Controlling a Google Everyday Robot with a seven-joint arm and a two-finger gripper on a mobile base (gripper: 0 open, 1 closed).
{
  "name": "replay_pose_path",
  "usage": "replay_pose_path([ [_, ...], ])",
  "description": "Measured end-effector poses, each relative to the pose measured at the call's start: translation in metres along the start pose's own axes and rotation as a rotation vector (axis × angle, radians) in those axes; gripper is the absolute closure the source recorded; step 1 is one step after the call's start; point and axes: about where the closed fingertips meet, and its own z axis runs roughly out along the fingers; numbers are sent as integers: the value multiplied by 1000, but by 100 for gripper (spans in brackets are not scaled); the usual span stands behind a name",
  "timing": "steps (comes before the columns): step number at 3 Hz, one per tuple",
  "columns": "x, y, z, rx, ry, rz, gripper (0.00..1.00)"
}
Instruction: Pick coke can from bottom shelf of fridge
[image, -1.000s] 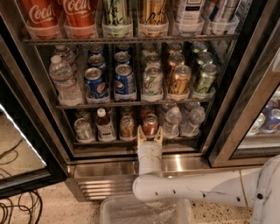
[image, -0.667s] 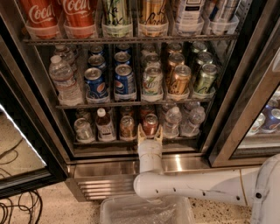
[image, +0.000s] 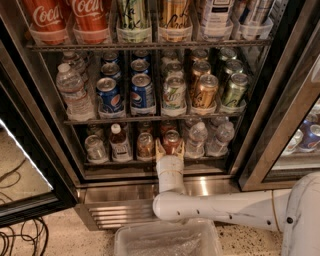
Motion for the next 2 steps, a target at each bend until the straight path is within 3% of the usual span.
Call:
replay_pose_path([
  [2, 0, 0, 0, 0, 0, 0, 79],
])
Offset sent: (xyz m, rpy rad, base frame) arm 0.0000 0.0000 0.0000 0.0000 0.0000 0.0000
